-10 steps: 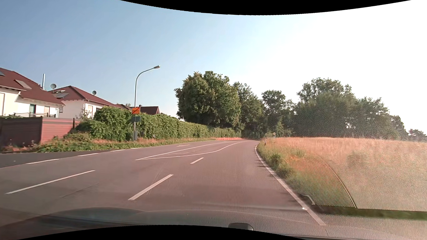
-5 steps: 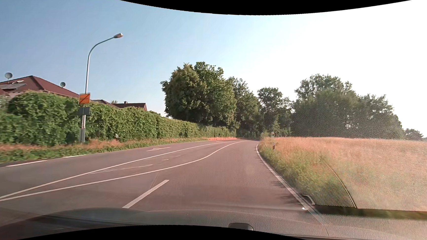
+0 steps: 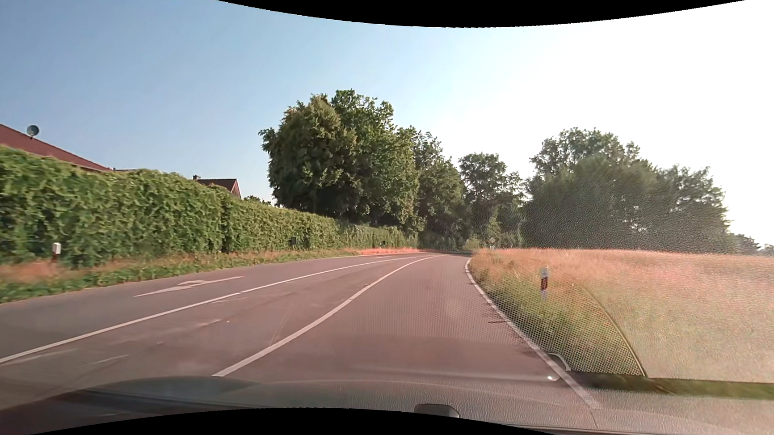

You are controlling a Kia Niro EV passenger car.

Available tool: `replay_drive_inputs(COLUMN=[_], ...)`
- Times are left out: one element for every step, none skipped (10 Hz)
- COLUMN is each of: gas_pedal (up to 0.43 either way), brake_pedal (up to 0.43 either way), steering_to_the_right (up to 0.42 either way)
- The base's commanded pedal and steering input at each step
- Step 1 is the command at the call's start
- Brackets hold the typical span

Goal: Follow the waypoints while adhering to traffic rules and regulations

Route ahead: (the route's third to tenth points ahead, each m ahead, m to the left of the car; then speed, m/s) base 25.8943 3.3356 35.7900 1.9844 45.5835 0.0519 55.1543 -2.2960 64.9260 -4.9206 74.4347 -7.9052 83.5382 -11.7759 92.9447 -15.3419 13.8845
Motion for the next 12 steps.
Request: replay_drive_inputs(gas_pedal=[0.059,0.059,0.059,0.059,0.059,0.059,0.059,0.059,0.059,0.059,0.059,0.059], brake_pedal=[0.0,0.0,0.0,0.0,0.0,0.0,0.0,0.0,0.0,0.0,0.0,0.0], steering_to_the_right=[0.016,0.016,0.016,0.016,0.016,0.016,0.016,0.016,0.016,0.017,0.017,0.017])
